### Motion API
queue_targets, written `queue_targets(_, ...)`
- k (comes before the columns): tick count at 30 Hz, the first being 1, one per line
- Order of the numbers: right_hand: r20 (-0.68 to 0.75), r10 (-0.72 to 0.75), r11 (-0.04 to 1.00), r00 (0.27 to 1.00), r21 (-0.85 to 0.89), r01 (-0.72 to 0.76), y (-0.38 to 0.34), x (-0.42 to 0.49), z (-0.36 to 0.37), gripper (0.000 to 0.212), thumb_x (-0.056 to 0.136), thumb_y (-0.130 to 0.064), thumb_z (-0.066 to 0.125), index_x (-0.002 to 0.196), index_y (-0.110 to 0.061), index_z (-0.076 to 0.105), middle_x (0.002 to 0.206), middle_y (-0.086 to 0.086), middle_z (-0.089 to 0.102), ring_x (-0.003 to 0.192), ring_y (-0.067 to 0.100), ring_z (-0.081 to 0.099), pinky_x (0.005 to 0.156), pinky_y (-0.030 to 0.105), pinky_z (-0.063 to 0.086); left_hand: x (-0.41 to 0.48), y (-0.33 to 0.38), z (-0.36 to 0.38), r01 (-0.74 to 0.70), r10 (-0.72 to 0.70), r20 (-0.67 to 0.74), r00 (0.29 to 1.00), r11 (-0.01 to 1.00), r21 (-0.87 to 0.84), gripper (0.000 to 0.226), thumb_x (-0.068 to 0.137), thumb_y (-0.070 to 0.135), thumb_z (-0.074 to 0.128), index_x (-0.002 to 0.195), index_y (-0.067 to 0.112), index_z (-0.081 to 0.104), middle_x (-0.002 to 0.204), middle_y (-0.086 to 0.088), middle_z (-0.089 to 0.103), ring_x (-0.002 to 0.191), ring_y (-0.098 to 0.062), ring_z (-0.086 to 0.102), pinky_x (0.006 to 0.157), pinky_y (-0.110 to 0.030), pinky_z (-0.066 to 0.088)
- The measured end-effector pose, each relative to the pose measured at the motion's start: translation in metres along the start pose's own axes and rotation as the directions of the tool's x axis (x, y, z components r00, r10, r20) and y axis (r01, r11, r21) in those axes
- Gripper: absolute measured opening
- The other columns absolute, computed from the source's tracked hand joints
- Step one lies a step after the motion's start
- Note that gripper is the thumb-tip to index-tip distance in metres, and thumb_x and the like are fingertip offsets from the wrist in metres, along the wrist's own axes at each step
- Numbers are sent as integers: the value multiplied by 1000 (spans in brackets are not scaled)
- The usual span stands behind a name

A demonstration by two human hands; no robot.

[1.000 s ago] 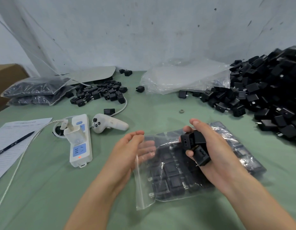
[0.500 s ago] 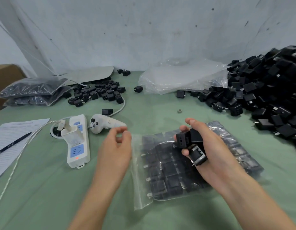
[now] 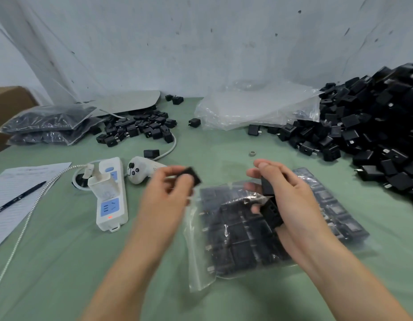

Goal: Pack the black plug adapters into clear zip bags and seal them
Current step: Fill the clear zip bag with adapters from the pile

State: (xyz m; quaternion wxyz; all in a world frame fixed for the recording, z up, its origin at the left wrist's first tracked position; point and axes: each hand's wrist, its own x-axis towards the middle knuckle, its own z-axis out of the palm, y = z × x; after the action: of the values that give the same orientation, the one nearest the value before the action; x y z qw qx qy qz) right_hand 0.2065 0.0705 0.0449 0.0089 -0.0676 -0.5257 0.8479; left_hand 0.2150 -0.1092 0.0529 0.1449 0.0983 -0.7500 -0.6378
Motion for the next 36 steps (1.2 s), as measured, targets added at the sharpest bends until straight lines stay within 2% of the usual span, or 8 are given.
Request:
queue_targets(4,-68,-51,998,996,-51,48,-4,8,-18,17,96,-18,64,88,-23,77,91,3,74,69,16,66,43,25,44,21,-18,-42,237,-244,-135,960,970,-62,8,94,16,57,88,14,60,84,-2,60,72,-14,53,65,-26,42)
queue_targets(12,-44,-196,936,980,-305,174,3,15,-32,20,94,-18,62,89,-32,75,86,3,71,63,10,62,44,24,44,12,-28,-44,391,-404,157,901,914,105,24,97,7,51,107,15,72,112,-7,70,89,-17,62,68,-24,51)
queue_targets(16,11,-313,828,950,-486,278,7,15,-34,18,94,-24,61,93,-39,71,83,12,65,62,17,55,50,46,45,6,-27,-37,466,-434,295,852,884,-45,28,97,1,48,118,7,66,114,-17,71,101,-22,67,86,-33,60)
queue_targets(22,32,-348,785,937,-537,309,10,13,-35,15,93,-28,62,94,-40,70,76,5,63,71,37,55,57,51,49,8,-36,-26,421,-401,259,878,907,-23,21,94,15,64,111,3,68,95,-11,69,86,-20,56,71,-24,46)
queue_targets(25,29,-351,779,936,-545,309,11,14,-36,14,93,-29,62,94,-40,70,78,7,63,70,37,55,57,50,49,6,-38,-19,418,-369,325,871,903,-96,25,92,15,66,110,-1,69,104,-17,74,89,-23,63,81,-30,55)
queue_targets(27,33,-350,778,936,-547,310,12,14,-36,15,93,-28,62,94,-40,70,77,9,62,66,36,53,56,51,48,3,-37,-12,406,-346,336,876,905,-128,27,89,17,69,110,0,69,100,-19,75,84,-21,70,74,-26,59)
queue_targets(32,41,-342,774,939,-554,306,14,15,-35,15,94,-28,61,93,-40,70,74,11,58,59,29,49,55,50,47,-7,-37,4,150,-192,152,970,957,248,16,87,39,73,92,24,74,80,12,75,76,-6,71,69,-21,55)
queue_targets(36,62,-341,765,938,-562,316,16,14,-37,14,94,-30,60,94,-41,69,75,9,58,74,40,57,55,50,47,-2,-36,2,140,-176,139,974,961,240,16,99,29,59,97,18,71,68,4,70,60,-13,62,63,-26,53)
